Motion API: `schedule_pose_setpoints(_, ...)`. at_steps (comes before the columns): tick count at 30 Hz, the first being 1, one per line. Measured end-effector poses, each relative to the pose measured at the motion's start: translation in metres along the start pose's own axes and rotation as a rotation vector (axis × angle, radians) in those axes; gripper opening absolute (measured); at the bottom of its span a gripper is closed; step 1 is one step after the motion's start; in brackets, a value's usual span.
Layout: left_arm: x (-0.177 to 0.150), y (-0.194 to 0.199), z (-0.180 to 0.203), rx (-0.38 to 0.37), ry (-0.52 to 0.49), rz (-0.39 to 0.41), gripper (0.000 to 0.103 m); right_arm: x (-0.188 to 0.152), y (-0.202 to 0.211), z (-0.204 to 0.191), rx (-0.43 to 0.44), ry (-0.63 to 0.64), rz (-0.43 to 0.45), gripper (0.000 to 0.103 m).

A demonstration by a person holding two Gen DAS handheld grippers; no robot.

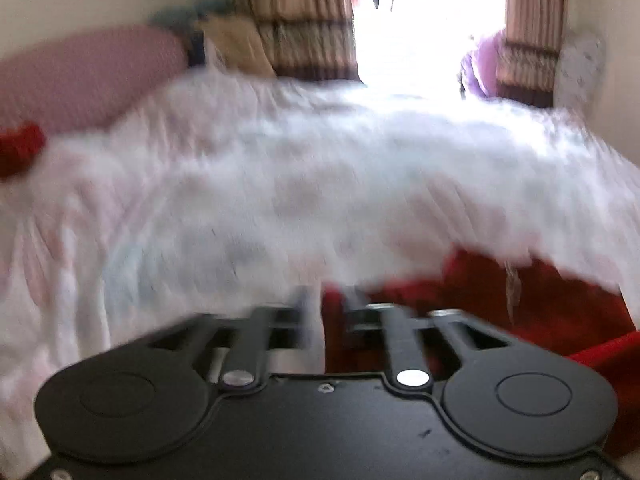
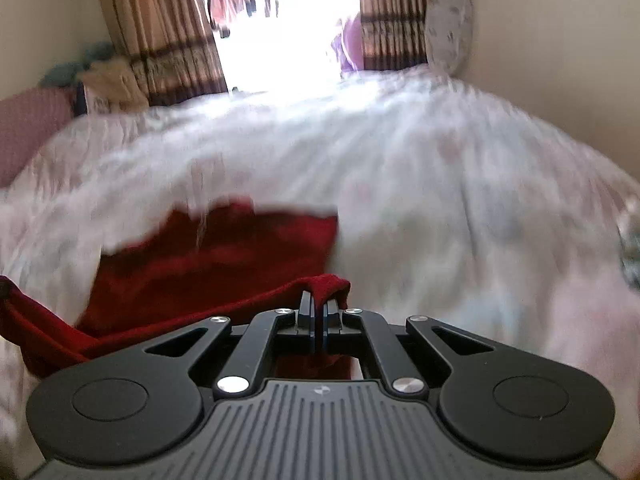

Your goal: Fold small clothes

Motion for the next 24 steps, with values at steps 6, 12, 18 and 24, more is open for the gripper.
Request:
schedule_pose_setpoints(6,-0.020,-0.009,-0.005,0.040,-0.011,0.011,0.060,0.038,-0.020,-0.003,0.004,-0.030,0.202,0.070)
schedule_pose_setpoints(12,-0.088,-0.052,0.002,-0.004,-0.070,-0.255,0.059,-0.010,-0.037,0.019,-0.028,-0.033,0.012,0.072)
schedule_pose_setpoints(18,-0.126,-0.075,0.017,-0.068,-0.137,-0.359,0.060,-0.061,-0.055,0.021,-0.065,0.035,-0.171,0.071)
schedule_pose_setpoints(24,-0.138,-0.082,0.023,-0.083,-0.144,-0.398,0.060,-0.081,-0.064,0.014,-0.093,0.067,-0.262,0.071)
Point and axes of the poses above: each gripper's, at about its wrist camera, not at the fingertips, and y roughly against the way its jaws point, z to its right, x to its top, the point moved 3 cm from there along -y, roughly the way its jaws point, and after that the axes turned 8 degrees about -y, right-handed, at the moved point
